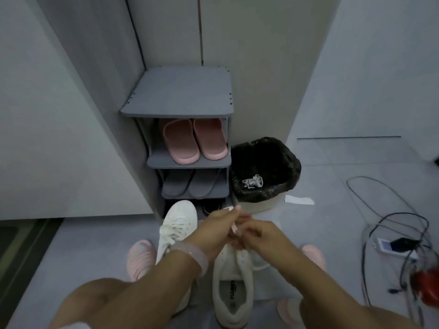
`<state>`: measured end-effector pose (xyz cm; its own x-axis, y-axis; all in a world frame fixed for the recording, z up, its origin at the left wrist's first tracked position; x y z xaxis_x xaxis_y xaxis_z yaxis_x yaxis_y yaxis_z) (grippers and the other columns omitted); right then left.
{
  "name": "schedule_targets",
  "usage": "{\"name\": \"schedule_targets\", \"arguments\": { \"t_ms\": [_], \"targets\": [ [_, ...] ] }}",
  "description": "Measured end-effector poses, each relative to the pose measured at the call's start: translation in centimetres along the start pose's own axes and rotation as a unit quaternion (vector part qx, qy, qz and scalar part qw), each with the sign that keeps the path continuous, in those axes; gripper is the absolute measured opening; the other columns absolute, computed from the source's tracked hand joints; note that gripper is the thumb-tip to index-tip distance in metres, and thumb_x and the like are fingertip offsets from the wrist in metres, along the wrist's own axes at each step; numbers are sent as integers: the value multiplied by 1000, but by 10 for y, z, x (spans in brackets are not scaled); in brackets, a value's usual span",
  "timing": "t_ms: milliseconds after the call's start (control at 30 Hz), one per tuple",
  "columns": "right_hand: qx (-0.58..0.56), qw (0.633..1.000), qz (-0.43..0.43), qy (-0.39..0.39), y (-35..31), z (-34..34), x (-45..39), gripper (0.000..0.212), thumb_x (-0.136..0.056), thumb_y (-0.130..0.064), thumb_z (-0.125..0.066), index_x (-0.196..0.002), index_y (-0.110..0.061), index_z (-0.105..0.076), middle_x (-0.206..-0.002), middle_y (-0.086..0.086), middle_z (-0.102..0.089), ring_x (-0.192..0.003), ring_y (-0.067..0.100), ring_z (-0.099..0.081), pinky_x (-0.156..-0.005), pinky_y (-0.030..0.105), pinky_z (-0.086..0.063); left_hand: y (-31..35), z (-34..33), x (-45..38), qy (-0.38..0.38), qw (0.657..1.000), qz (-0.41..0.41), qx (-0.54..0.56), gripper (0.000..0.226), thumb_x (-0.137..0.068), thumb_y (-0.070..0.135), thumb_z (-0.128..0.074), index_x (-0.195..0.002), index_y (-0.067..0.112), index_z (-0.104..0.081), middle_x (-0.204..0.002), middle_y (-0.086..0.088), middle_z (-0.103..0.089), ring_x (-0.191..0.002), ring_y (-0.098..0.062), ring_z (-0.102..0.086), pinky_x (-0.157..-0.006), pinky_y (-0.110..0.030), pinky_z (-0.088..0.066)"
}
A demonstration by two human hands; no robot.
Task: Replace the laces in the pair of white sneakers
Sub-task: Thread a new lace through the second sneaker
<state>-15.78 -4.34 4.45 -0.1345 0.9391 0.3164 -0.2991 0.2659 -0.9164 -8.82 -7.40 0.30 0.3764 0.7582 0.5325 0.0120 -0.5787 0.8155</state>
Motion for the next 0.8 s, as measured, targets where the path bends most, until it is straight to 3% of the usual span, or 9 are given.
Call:
{"name": "schedule_targets", "arguments": {
  "t_ms": [67, 133, 200, 300, 367, 433, 567, 667, 800],
  "targets": [
    [74, 997, -19, -18, 15, -6, -4, 23, -92, -13, -54, -75, -18, -68, -73, -9, -64, -71, 3, -59, -71, 17, -46, 9, 4, -5, 38, 998, -39, 29, 36, -98, 19, -42, -72, 5, -62, -68, -8, -68, -59, -17, -65, -52, -23, -52],
    [58, 996, -65, 33, 28, 7, -11, 24, -94, -26, -51, -85, -15, -71, -84, -2, -67, -82, 12, -61, -82, 26, -47, 27, 17, -5, 82, 985, -116, -96, 41, -99, 19, -39, -62, 9, -53, -55, -2, -62, -54, -15, -59, -59, -25, -51],
    [-65, 987, -118, 83, 37, 16, -15, 30, -95, -38, -45, -92, -18, -68, -94, 3, -69, -90, 14, -62, -86, 30, -48, 42, 14, -1, 64, 935, -184, -297, 38, -99, 24, -38, -64, 13, -47, -56, 3, -52, -55, -13, -51, -64, -30, -45],
    [-140, 983, -91, 73, 26, 13, -24, 30, -95, -42, -43, -89, -28, -68, -93, -5, -70, -91, 6, -64, -83, 20, -49, 30, -12, -1, -63, 842, -187, -501, 29, -99, 25, -36, -90, 9, -58, -70, 6, -51, -62, -9, -49, -73, -34, -46],
    [-128, 985, -37, 105, 14, 18, -24, 24, -96, -28, -48, -83, -28, -69, -86, -5, -70, -87, 11, -65, -74, 13, -50, 27, -19, -1, -80, 844, -179, -499, 27, -99, 19, -37, -92, 5, -58, -70, 5, -50, -65, -12, -50, -75, -35, -47],
    [-123, 982, -7, 144, 6, 25, -21, 26, -97, -16, -45, -83, -19, -67, -81, -2, -68, -81, 14, -63, -68, 13, -51, 32, -25, -1, -71, 847, -193, -490, 23, -98, 20, -38, -89, 9, -56, -77, 1, -55, -76, -17, -55, -73, -23, -44],
    [-290, 920, 54, 259, -42, 105, -25, 28, -101, -13, -33, -88, -8, -57, -67, 1, -63, -64, 9, -61, -67, 23, -52, 47, -3, -8, 58, 819, -221, -526, 39, -94, 29, -49, -131, 18, -44, -128, -3, -47, -119, -19, -42, -99, -31, -35],
    [-210, 885, 217, 354, -123, 190, -6, 27, -98, -2, -31, -81, -13, -50, -55, -11, -55, -54, 1, -54, -59, 14, -48, 62, 23, -6, 156, 829, -234, -483, 22, -93, 28, -50, -103, 10, -59, -100, -2, -56, -98, -19, -51, -79, -23, -35],
    [-127, 898, 206, 368, -134, 194, -4, 28, -101, -22, -27, -89, -20, -52, -63, -9, -48, -53, 3, -47, -54, 17, -43, 11, 20, -27, 10, 840, -81, -537, 28, -92, 23, -52, -88, 2, -71, -80, -7, -66, -73, -18, -60, -68, -23, -44]
  ]
}}
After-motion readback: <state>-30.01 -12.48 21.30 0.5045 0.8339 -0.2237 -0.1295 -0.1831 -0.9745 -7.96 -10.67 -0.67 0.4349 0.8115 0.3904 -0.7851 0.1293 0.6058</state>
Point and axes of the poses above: each hand's wrist, its own x-axis away from the middle knuckle, its own z-axis out of the back of the hand, y = z × x, the point moved 10 cm from there along -x, towards the middle knuckle
